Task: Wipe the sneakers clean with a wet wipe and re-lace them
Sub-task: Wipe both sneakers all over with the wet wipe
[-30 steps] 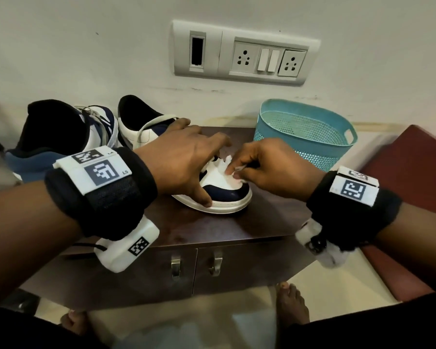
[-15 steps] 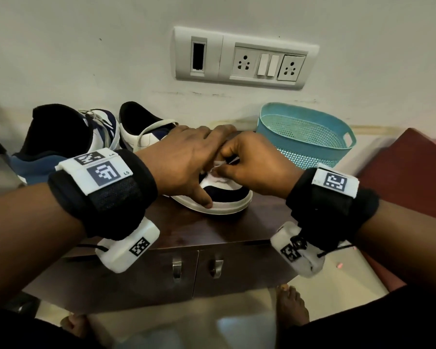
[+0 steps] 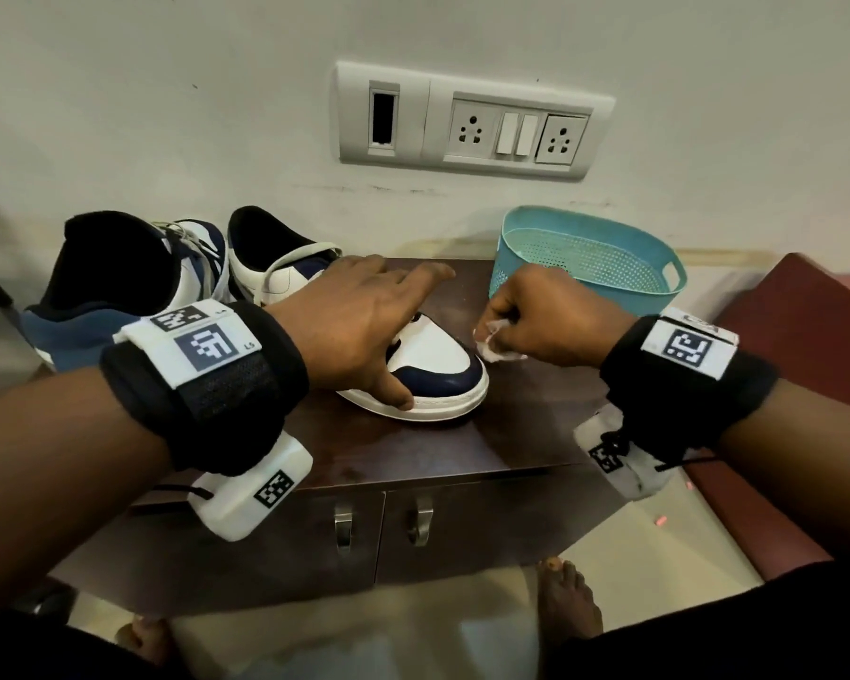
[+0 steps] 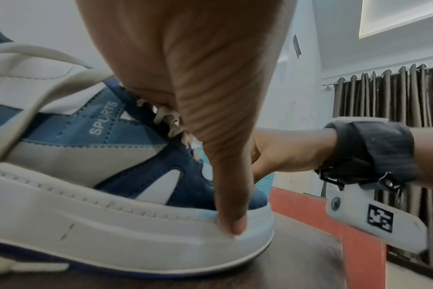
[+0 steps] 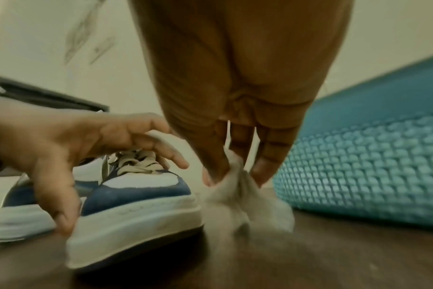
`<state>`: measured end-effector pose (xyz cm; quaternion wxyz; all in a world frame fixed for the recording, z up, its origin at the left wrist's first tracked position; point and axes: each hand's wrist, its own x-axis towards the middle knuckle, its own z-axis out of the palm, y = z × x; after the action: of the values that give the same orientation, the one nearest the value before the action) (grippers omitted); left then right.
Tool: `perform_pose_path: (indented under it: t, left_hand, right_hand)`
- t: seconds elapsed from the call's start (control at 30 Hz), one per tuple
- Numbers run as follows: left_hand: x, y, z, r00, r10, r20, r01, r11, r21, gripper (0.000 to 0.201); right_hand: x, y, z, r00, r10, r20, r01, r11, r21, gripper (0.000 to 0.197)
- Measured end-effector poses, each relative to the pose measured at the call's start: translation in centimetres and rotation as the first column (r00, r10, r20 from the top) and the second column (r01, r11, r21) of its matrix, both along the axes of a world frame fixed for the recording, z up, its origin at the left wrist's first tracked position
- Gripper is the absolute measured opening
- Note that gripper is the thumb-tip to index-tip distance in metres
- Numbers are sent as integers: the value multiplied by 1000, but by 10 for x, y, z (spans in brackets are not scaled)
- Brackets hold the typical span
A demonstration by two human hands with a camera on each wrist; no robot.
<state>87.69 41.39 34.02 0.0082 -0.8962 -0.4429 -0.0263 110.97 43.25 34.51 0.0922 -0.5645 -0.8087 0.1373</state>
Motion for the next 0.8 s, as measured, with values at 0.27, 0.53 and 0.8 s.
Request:
perform_pose_path:
  t: [0.27, 0.53, 0.8]
  left_hand:
    - [3, 2, 1, 1000, 21, 3, -21, 1000, -21, 127]
    - [3, 2, 1, 999, 34, -8, -34, 999, -15, 129]
    - [5, 3, 3, 999, 51, 14, -50, 998, -45, 132]
  right_hand:
    - [-1, -8, -7, 932, -13, -362, 1, 999, -34, 18]
    - [-4, -30, -10, 984, 140, -106, -135, 989, 59, 5]
    - [22, -27, 18, 957, 17, -291, -38, 997, -66, 12]
